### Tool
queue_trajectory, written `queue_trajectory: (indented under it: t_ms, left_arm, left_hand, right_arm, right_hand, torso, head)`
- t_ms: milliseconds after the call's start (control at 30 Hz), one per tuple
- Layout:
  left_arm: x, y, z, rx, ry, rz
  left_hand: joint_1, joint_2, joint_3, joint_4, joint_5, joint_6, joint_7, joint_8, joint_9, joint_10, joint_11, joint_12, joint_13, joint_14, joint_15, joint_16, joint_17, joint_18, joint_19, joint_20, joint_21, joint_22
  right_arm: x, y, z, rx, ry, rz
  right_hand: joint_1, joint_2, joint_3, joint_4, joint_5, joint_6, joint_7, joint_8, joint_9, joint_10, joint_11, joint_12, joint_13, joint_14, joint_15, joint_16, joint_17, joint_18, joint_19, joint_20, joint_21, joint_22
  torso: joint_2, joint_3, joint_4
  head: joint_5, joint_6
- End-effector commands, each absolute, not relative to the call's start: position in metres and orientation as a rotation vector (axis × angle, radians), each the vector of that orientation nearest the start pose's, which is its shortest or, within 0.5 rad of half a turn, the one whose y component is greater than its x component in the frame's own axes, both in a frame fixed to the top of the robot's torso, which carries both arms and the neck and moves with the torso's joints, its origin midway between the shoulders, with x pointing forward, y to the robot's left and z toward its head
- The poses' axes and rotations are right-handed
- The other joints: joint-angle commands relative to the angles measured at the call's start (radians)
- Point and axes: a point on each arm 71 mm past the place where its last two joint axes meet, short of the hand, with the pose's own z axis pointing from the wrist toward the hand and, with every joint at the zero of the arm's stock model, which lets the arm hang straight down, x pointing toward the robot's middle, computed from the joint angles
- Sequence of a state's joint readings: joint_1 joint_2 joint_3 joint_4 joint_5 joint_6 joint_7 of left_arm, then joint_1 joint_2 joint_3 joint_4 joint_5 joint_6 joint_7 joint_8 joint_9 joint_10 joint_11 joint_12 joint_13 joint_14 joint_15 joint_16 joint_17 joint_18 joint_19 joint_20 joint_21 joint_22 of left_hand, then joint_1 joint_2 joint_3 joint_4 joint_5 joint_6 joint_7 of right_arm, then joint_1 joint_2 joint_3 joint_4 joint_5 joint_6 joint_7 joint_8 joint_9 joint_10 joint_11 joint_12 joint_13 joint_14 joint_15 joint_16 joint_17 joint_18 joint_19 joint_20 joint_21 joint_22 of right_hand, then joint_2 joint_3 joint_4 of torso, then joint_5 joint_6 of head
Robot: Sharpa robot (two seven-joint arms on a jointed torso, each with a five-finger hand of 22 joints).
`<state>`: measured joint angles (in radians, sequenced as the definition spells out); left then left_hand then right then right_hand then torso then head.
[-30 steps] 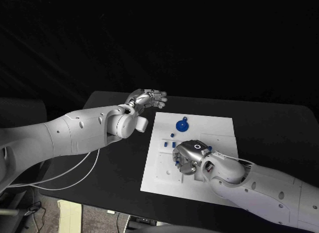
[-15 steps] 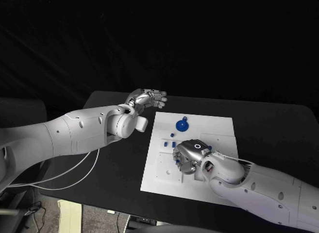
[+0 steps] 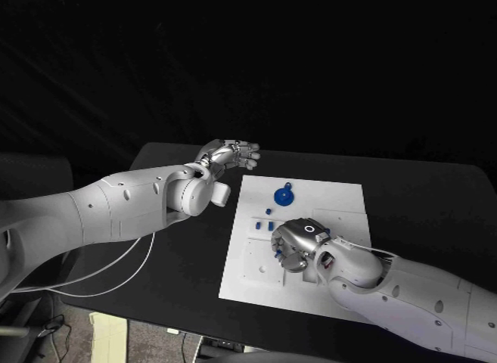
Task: Assemble the parts on the task board
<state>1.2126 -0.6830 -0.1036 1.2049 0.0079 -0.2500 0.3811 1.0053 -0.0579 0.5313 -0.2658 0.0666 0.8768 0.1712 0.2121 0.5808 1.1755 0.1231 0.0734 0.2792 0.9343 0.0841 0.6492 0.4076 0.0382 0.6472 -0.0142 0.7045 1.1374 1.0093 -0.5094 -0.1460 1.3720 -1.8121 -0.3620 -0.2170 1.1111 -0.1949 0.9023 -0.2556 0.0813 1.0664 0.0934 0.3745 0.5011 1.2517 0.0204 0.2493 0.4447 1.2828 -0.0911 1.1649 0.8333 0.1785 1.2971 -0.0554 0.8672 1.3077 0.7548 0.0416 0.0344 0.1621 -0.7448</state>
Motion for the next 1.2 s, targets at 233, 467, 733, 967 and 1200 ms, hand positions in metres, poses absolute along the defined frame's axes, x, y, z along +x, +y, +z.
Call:
queue_trajectory:
  t_ms: [233,467,733,967,1200]
  left_arm:
    - [0.538,0.221,-0.212,-1.135,1.434,-1.432]
    - [0.538,0.220,-0.212,-1.135,1.435,-1.434]
    - [0.538,0.220,-0.212,-1.135,1.436,-1.434]
    - [0.538,0.220,-0.212,-1.136,1.438,-1.434]
    - [0.538,0.221,-0.212,-1.137,1.443,-1.431]
  left_hand:
    - [-0.009,0.001,-0.004,0.005,0.000,-0.007,-0.001,0.006,-0.001,-0.008,0.000,-0.002,-0.002,0.006,0.003,-0.007,0.002,0.009,0.004,0.001,-0.007,0.002]
    - [-0.008,0.001,-0.003,0.005,0.000,-0.007,-0.001,0.006,-0.001,-0.008,0.000,-0.002,-0.002,0.006,0.003,-0.008,0.003,0.009,0.004,0.001,-0.007,0.002]
    - [-0.008,0.001,-0.003,0.005,0.000,-0.007,-0.001,0.007,-0.002,-0.008,0.000,-0.002,-0.002,0.006,0.003,-0.008,0.004,0.009,0.004,0.001,-0.007,0.002]
    - [-0.008,0.001,-0.003,0.005,0.000,-0.007,-0.001,0.007,-0.002,-0.008,0.000,-0.002,-0.002,0.006,0.003,-0.009,0.005,0.008,0.004,0.001,-0.008,0.002]
    - [-0.009,0.001,-0.004,0.006,0.000,-0.007,-0.001,0.007,-0.002,-0.009,0.000,-0.002,-0.002,0.006,0.003,-0.010,0.005,0.008,0.004,0.002,-0.008,0.003]
  right_arm:
    - [0.430,-0.068,-0.307,-0.525,1.721,0.618]
    - [0.429,-0.064,-0.307,-0.532,1.730,0.627]
    - [0.426,-0.059,-0.312,-0.558,1.764,0.629]
    - [0.429,-0.062,-0.318,-0.564,1.808,0.595]
    - [0.431,-0.066,-0.318,-0.516,1.815,0.617]
  right_hand:
    - [-0.001,0.007,-0.002,-0.007,0.001,0.007,-0.002,0.003,0.002,0.059,-0.007,-0.004,0.003,0.001,-0.006,-0.004,-0.002,0.083,-0.001,-0.007,0.006,0.019]
    - [-0.002,0.007,-0.002,-0.007,0.001,0.007,-0.002,0.003,0.002,0.059,-0.007,-0.005,0.003,0.001,-0.006,-0.004,-0.002,0.083,-0.001,-0.007,0.007,0.019]
    - [-0.004,0.009,-0.002,-0.007,0.002,0.006,-0.001,0.002,0.003,0.059,-0.007,-0.006,0.004,0.001,-0.006,-0.005,-0.002,0.083,-0.002,-0.007,0.007,0.019]
    - [-0.013,0.015,-0.004,-0.011,0.008,-0.001,0.001,-0.003,0.005,0.052,-0.003,-0.015,0.007,-0.006,-0.002,-0.009,-0.002,0.083,-0.010,-0.004,0.004,0.019]
    - [-0.038,-0.014,-0.028,-0.007,0.069,-0.042,0.019,-0.029,0.001,0.011,0.013,-0.047,0.005,-0.021,0.014,-0.018,-0.006,0.083,-0.032,0.007,-0.003,0.019]
  torso:
    - [0.000,0.0001,0.0001]
    - [0.000,-0.0004,0.0004]
    - [0.001,-0.0002,0.0011]
    - [0.000,-0.0009,0.0000]
    - [0.000,-0.0002,-0.0002]
  head:
    - [0.001,-0.001]
    - [-0.001,-0.003]
    - [-0.002,-0.003]
    - [-0.010,-0.001]
    - [-0.009,-0.001]
